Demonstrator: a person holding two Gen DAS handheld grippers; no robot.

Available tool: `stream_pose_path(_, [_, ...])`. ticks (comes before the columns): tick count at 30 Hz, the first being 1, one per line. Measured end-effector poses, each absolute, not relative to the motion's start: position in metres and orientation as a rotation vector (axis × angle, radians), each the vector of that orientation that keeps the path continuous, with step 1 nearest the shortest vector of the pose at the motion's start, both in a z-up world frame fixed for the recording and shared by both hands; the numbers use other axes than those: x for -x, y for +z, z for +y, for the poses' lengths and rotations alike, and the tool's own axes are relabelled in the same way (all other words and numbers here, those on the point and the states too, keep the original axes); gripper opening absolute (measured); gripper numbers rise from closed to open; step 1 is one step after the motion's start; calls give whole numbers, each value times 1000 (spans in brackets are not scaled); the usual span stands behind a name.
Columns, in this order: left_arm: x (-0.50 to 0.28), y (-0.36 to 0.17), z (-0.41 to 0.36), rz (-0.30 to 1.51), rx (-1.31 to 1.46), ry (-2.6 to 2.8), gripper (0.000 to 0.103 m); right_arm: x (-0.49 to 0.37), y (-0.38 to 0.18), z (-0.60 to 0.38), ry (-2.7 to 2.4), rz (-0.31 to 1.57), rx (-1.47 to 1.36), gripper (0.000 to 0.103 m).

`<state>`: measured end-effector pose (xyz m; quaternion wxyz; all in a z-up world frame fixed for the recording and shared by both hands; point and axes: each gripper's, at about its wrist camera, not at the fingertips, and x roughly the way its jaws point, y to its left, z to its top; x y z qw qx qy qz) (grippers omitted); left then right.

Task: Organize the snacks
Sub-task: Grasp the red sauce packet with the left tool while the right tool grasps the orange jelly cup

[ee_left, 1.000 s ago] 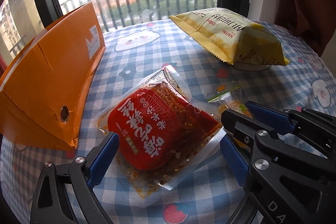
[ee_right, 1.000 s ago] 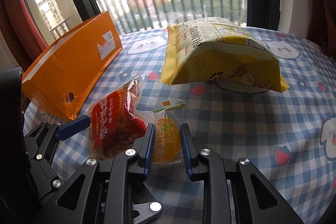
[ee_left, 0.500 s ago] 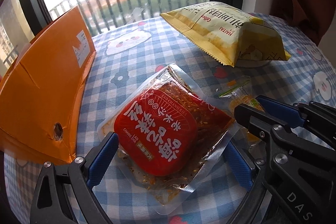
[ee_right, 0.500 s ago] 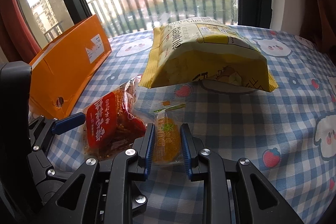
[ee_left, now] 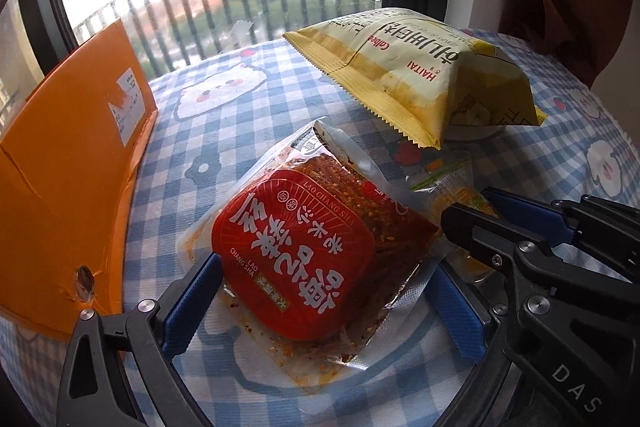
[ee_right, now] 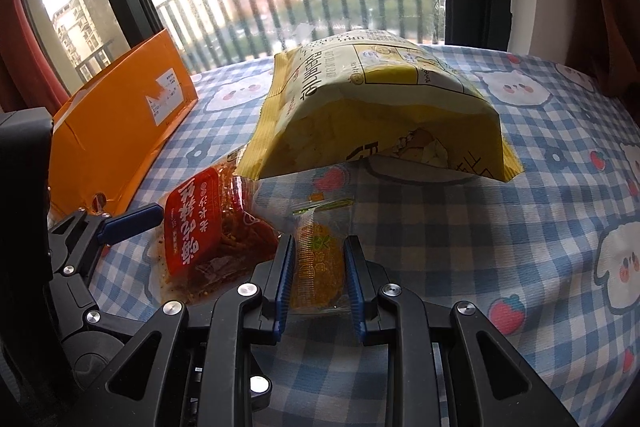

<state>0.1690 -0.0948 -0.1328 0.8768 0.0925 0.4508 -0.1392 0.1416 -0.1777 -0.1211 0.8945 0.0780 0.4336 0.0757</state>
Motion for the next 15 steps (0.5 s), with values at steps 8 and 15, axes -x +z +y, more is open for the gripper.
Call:
stream_pose_path(8, [-156, -127, -96, 920, -167, -295, 71, -141, -118, -174, 165, 880, -155, 27])
stream_pose_path(15, [-151, -125, -94, 900, -161, -282, 58, -140, -118, -171, 167, 885, -161, 27])
